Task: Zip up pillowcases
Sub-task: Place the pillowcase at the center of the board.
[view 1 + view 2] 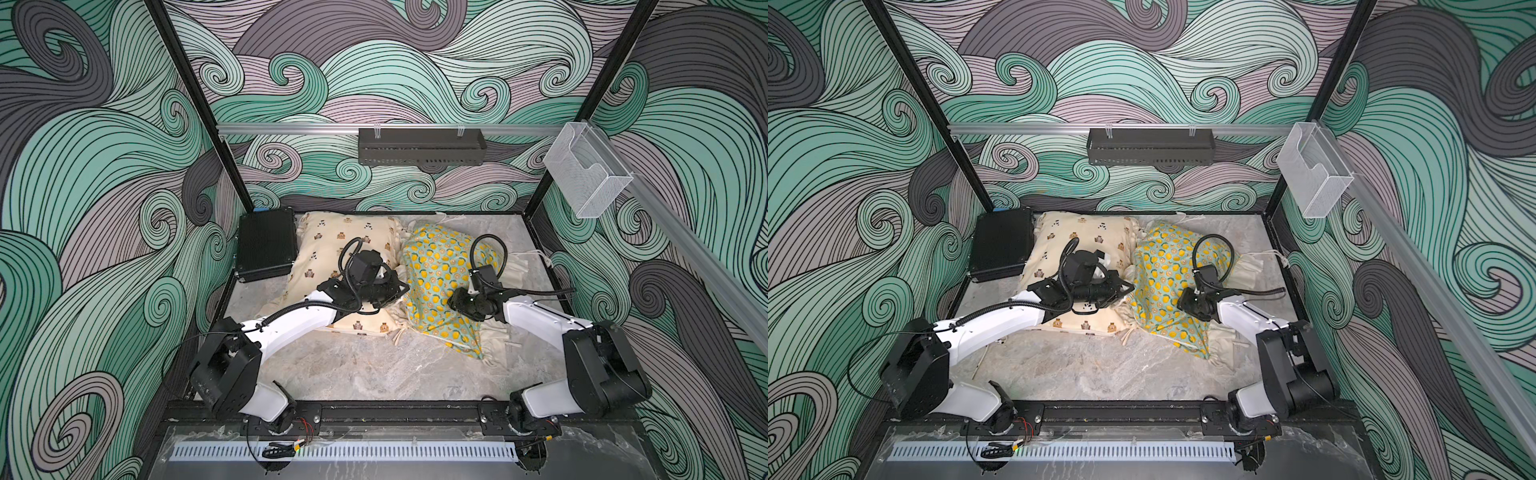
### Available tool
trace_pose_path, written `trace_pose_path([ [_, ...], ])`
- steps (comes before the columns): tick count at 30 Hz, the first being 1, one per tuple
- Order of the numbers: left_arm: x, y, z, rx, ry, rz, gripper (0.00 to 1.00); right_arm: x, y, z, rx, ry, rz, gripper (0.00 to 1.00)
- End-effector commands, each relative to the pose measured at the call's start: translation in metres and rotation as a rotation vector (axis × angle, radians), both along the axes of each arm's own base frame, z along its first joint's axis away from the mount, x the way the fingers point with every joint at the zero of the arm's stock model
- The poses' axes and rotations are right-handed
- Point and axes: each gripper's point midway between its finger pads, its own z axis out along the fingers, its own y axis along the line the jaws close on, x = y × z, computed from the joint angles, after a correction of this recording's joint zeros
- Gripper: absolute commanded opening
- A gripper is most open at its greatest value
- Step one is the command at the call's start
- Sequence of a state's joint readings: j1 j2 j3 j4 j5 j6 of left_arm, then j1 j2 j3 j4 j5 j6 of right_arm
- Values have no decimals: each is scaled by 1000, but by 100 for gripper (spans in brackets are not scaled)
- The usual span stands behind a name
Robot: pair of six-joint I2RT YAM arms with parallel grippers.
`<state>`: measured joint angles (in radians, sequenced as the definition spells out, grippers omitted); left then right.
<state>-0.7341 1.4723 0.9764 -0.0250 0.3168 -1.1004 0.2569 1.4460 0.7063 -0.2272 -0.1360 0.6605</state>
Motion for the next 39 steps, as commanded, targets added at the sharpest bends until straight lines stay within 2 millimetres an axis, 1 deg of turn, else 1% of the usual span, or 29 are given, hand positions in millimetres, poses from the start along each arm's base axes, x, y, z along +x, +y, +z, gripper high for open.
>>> trace_pose_path([
  [1,-4,-22,-3,-4,-8,-34,0,9,-30,9,-44,-7,-65,54],
  [5,-11,-52,-10,-4,8,-112,0,21,-61,16,-40,-17,-161,54],
  [9,-32,-88,-14,7,-2,-221,0,25,-80,30,-17,-48,-216,54],
  [11,-37,-98,-21,26,1,-250,0,24,-83,42,-10,-74,-220,55],
  [15,-37,-100,-39,72,16,-275,0,19,-78,64,18,-123,-201,57],
  [17,-39,-99,-43,89,16,-294,0,16,-69,71,59,-140,-175,58],
  [19,-41,-94,-45,122,0,-308,0,6,-56,71,96,-107,-135,60],
  [22,-44,-82,-49,192,-22,-328,0,-6,-26,70,99,-83,-32,62],
  [26,-54,-71,-67,225,-2,-352,0,-28,16,54,129,-31,72,64],
  [28,-58,-65,-77,249,7,-366,0,-37,33,47,147,-17,99,65],
  [29,-60,-60,-82,269,13,-360,0,-39,42,44,150,-20,114,65],
  [31,-63,-58,-89,262,21,-357,0,-42,53,36,143,-26,135,66],
  [35,-67,-52,-97,296,27,-381,8,-40,65,16,149,8,160,66],
  [37,-68,-50,-98,308,18,-387,14,-37,62,6,116,11,154,66],
  [39,-67,-46,-99,330,6,-389,19,-31,58,1,79,5,156,65],
])
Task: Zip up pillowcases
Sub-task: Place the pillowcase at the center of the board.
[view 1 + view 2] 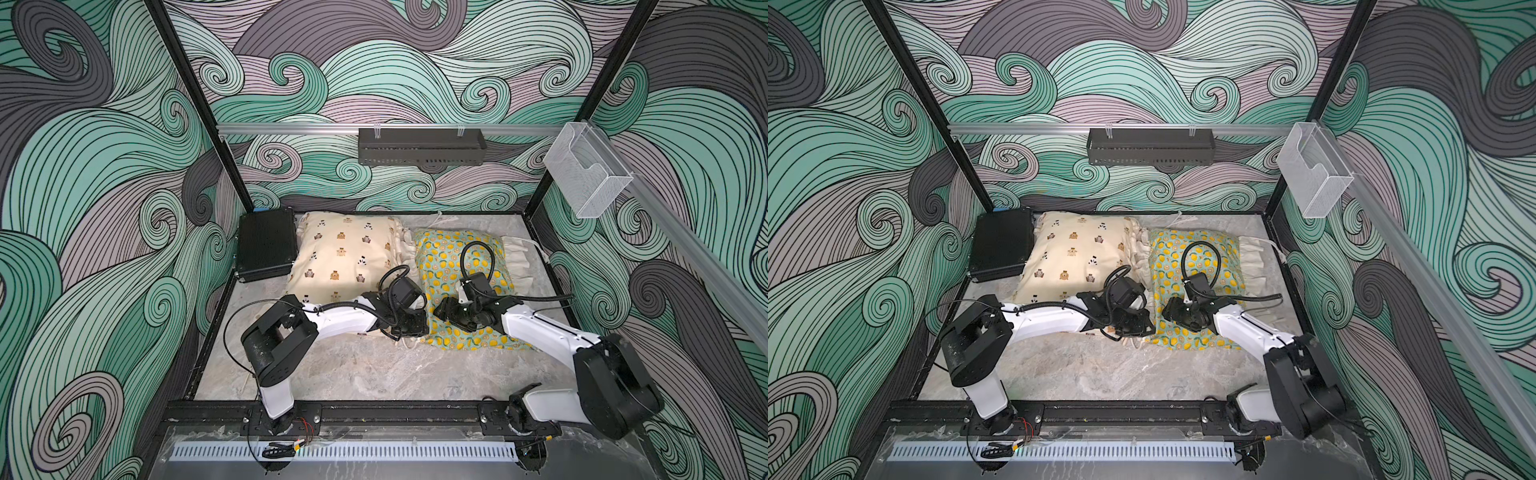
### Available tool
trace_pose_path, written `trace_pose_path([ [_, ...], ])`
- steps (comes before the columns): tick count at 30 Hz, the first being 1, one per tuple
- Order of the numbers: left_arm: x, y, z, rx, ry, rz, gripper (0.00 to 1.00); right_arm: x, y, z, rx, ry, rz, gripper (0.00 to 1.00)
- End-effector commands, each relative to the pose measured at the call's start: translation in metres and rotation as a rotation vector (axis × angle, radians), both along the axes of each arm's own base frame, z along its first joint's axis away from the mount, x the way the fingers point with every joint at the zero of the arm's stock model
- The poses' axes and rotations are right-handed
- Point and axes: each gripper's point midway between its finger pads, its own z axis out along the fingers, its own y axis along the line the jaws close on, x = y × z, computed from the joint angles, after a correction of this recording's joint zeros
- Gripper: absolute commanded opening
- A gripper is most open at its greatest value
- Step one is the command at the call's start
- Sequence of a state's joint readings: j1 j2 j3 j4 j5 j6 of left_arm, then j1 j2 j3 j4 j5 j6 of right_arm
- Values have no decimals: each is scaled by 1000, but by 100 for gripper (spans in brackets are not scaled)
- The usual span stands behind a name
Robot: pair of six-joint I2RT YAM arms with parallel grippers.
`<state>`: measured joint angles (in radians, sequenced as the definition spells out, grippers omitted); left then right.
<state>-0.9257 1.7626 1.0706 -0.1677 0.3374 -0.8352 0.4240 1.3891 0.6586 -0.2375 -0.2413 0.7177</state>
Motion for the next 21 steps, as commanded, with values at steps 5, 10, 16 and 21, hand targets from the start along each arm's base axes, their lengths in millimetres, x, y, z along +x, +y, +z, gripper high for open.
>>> trace_pose_path([
  [5,4,6,7,29,-57,-26,33,26,-15,-8,-117,-76,-22,66],
  [10,8,4,13,26,-79,-23,43,40,-39,-17,-143,-69,-75,65],
  [16,15,4,35,-1,-153,-7,53,56,-75,-22,-167,-71,-151,65],
  [21,26,18,58,27,-251,29,59,69,-98,-21,-180,-82,-213,65],
])
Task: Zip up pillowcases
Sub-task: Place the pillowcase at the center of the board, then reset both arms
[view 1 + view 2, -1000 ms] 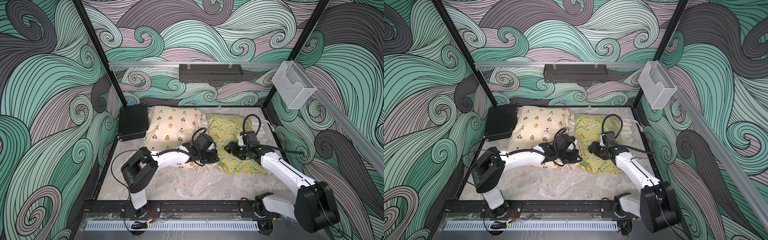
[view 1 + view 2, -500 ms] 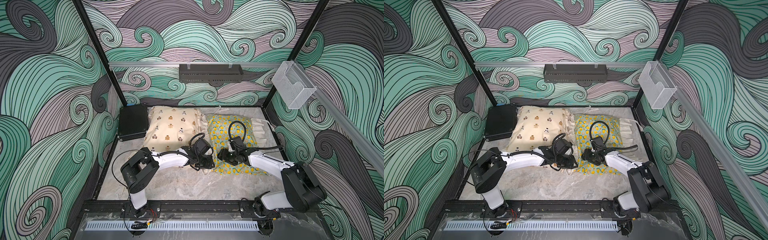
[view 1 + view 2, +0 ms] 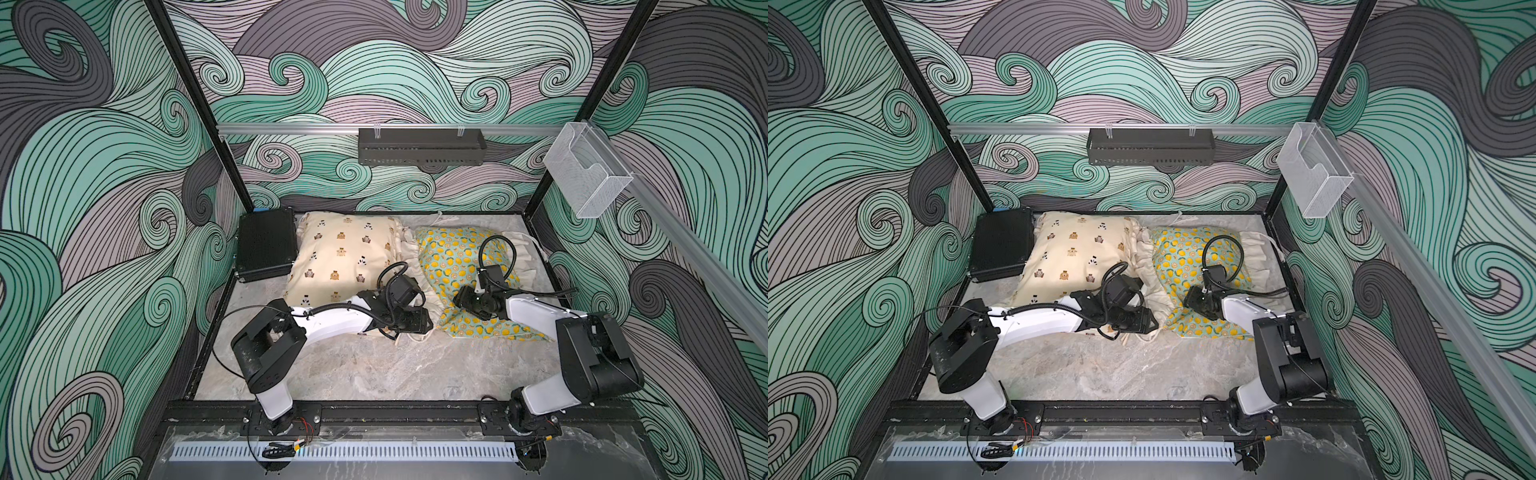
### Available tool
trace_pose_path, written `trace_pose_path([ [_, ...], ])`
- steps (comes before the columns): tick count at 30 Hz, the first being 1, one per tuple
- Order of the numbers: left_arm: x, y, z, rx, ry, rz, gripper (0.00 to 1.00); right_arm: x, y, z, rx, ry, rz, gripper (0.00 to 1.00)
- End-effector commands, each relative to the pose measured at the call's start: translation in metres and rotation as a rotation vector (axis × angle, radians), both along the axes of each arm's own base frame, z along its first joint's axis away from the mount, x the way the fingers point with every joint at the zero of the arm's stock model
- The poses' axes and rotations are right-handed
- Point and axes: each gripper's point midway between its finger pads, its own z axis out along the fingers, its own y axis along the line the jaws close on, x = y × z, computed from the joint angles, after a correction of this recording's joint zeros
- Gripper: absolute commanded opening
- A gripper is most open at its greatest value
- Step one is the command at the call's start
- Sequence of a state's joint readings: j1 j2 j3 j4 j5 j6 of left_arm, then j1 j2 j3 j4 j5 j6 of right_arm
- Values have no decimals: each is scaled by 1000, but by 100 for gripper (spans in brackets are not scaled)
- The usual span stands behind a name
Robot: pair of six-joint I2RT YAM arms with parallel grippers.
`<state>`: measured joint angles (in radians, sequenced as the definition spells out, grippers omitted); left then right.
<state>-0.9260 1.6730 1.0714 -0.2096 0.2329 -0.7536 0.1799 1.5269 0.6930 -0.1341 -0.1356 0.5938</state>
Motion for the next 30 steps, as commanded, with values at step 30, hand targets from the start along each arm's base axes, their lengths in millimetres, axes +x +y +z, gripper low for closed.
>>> trace_pose_path([
  [30,140,367,128,762,-819,1042,99,24,-125,132,-651,-573,-264,99],
])
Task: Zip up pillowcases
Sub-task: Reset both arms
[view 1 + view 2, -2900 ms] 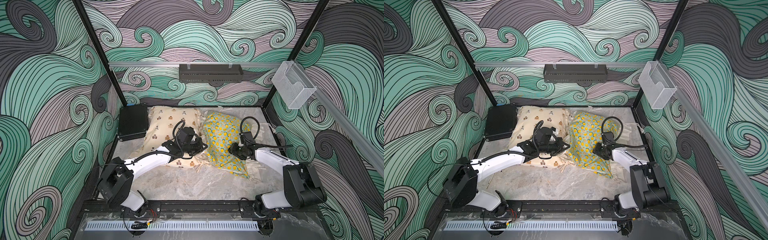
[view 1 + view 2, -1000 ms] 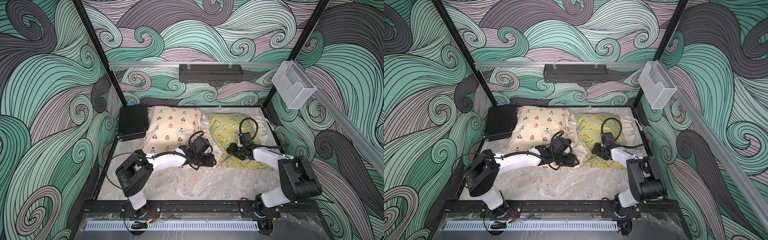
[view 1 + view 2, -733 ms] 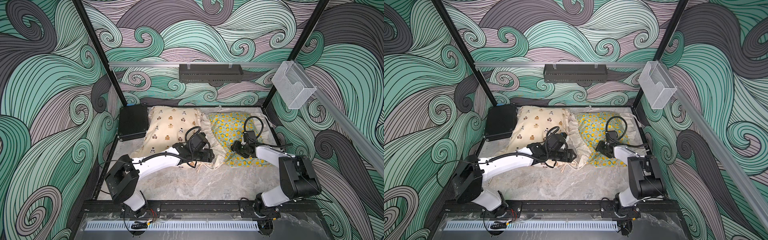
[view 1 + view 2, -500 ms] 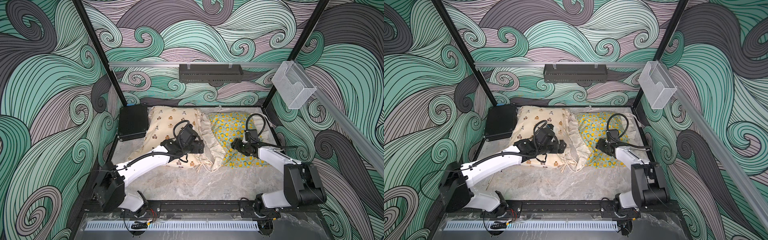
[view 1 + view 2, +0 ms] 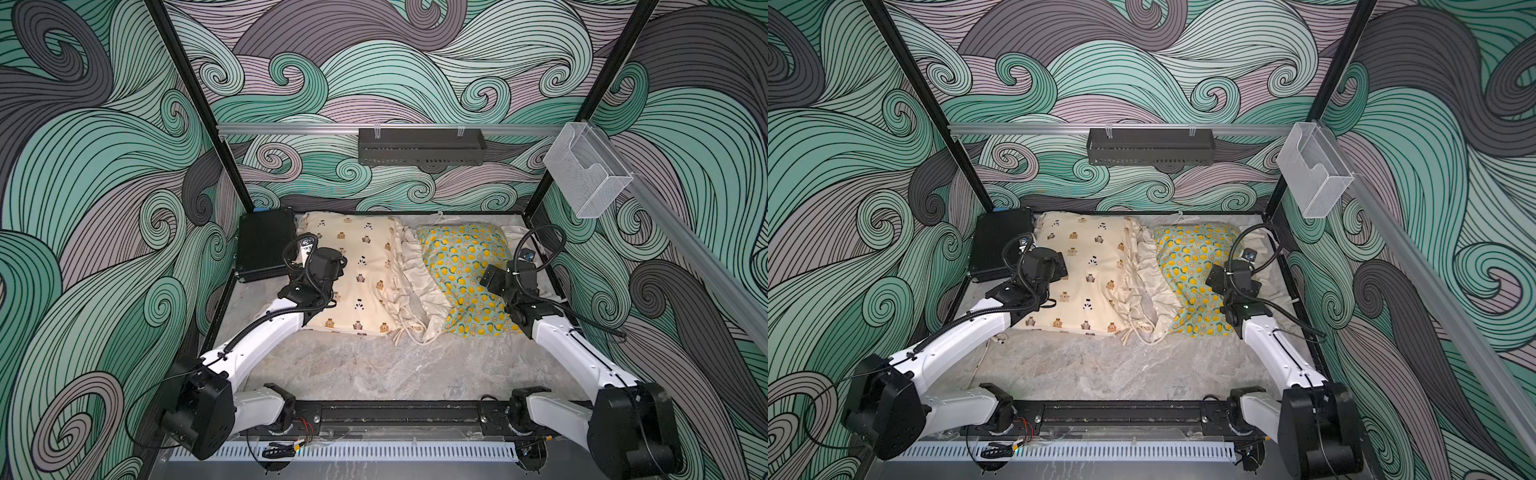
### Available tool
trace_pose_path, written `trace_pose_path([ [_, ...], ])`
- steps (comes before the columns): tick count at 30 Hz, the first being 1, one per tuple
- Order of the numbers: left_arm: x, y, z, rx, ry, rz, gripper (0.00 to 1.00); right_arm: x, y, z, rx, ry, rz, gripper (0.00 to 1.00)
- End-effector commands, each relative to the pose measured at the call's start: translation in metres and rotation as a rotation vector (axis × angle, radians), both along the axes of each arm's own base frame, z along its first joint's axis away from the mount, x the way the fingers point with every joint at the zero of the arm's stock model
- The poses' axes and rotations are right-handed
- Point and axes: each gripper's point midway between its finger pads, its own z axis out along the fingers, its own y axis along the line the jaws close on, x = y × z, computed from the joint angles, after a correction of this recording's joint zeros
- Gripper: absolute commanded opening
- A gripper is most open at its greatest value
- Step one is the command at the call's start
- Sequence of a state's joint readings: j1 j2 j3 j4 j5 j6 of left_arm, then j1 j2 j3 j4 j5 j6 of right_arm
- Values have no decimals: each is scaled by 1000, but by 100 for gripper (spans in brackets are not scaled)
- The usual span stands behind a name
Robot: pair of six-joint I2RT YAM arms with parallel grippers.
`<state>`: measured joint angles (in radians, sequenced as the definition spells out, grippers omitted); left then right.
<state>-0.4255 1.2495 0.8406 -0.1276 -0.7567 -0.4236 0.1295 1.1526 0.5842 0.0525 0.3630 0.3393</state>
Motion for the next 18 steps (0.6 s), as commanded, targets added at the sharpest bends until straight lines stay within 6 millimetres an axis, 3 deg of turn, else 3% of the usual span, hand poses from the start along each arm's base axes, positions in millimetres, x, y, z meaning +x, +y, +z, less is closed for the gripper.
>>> trace_pose_path([
  [1,7,43,12,130,-51,128,99,2,-32,10,-196,-95,-110,99],
  [5,8,80,-32,115,36,192,99,9,-39,-12,-260,-90,-129,99],
  [9,15,91,-63,132,90,128,99,27,-27,-21,-277,-87,-45,99],
  [14,20,97,-72,148,51,66,99,37,-32,-31,-221,-137,-7,99],
  [18,15,98,-87,80,11,1,99,38,1,-37,-206,-197,206,99],
])
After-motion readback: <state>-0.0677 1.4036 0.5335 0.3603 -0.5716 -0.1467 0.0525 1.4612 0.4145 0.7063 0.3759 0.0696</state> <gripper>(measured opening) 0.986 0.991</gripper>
